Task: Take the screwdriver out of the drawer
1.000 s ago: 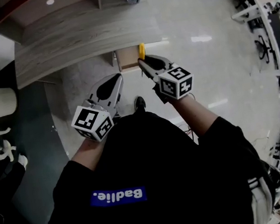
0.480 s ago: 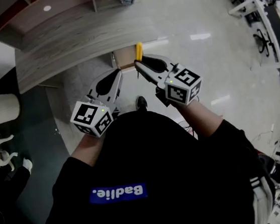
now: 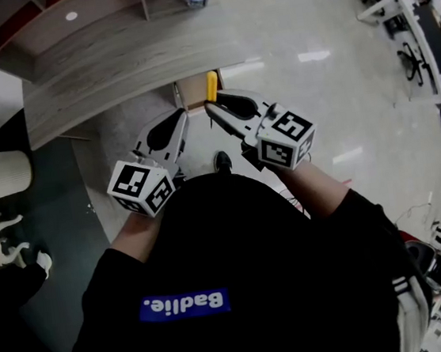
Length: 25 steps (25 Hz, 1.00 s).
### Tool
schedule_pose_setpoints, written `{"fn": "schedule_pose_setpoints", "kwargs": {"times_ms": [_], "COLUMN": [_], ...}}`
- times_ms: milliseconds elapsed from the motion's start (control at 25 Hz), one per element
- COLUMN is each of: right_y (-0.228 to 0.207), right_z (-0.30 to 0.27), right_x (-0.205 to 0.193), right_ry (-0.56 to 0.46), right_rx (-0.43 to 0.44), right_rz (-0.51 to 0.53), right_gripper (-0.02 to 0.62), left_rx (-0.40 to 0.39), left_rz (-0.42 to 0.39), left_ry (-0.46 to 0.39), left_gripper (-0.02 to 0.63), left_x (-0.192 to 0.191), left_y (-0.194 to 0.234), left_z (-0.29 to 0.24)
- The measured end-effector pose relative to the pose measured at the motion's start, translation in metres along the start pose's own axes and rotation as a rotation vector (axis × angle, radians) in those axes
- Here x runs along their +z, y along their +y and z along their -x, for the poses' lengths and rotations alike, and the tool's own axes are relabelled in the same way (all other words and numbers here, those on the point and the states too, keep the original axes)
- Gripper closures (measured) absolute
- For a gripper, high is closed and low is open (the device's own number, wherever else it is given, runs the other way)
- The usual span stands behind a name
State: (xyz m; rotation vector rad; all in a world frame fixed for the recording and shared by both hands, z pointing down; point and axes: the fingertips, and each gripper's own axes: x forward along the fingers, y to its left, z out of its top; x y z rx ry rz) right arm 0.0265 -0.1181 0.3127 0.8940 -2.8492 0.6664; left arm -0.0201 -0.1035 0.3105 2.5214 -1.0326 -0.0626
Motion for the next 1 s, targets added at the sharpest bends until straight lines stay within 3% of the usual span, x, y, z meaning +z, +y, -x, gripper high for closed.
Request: {"fn": "schedule_pose_setpoints", "kwargs": {"times_ms": [1000], "right_y": [0.005], "right_z": [0.005], "right_x": [-0.005], "right_ry": [0.006], "right_rx": [0.001], "right_rz": [0.009], "right_gripper": [0.499], "left_rx": [-0.017], "left_rz": [-0.017], "left_ry": [0.007], "left_gripper": [0.609], "left_x": [-0.003], "left_y": [-0.008], "left_z": [0.005]}}
